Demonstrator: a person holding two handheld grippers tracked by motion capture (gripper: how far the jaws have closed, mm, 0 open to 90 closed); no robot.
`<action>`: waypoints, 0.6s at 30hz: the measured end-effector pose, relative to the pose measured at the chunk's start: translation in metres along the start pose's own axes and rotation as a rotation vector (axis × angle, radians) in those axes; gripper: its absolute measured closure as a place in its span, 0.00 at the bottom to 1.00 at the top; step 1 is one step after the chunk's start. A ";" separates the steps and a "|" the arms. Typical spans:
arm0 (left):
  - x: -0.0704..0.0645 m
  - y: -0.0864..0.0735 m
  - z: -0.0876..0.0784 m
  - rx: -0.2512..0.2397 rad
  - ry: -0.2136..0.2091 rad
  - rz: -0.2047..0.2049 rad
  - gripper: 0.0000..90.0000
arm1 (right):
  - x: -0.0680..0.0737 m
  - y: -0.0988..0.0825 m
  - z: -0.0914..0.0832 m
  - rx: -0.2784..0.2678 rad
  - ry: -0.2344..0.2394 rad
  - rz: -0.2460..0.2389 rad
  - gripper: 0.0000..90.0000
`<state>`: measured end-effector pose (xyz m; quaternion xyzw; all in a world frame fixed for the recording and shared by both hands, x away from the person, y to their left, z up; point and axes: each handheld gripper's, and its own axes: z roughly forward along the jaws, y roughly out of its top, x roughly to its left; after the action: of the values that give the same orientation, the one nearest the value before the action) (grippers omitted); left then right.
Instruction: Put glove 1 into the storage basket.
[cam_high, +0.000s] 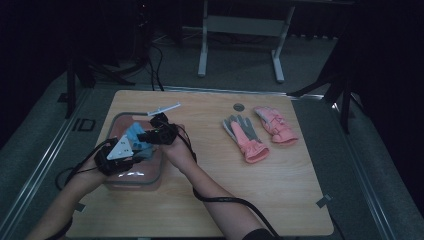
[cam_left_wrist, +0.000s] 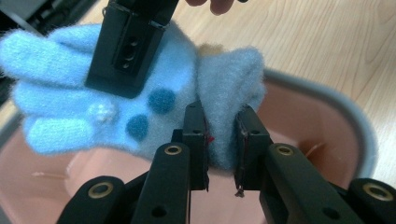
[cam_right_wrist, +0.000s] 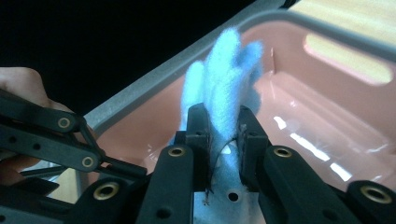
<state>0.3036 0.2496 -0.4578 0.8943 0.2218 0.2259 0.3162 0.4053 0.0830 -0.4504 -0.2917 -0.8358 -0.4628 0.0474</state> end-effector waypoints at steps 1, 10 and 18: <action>0.001 -0.002 0.002 0.006 0.000 -0.005 0.87 | -0.001 -0.001 0.004 0.004 -0.002 0.004 0.88; 0.010 -0.003 0.022 0.085 -0.019 -0.021 0.86 | -0.017 -0.007 0.025 0.059 -0.062 0.028 0.87; 0.010 -0.004 0.033 0.118 -0.037 -0.031 0.86 | -0.017 -0.008 0.033 0.118 -0.115 0.018 0.86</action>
<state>0.3281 0.2427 -0.4807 0.9118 0.2427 0.1910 0.2706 0.4213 0.0980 -0.4811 -0.3221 -0.8602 -0.3949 0.0204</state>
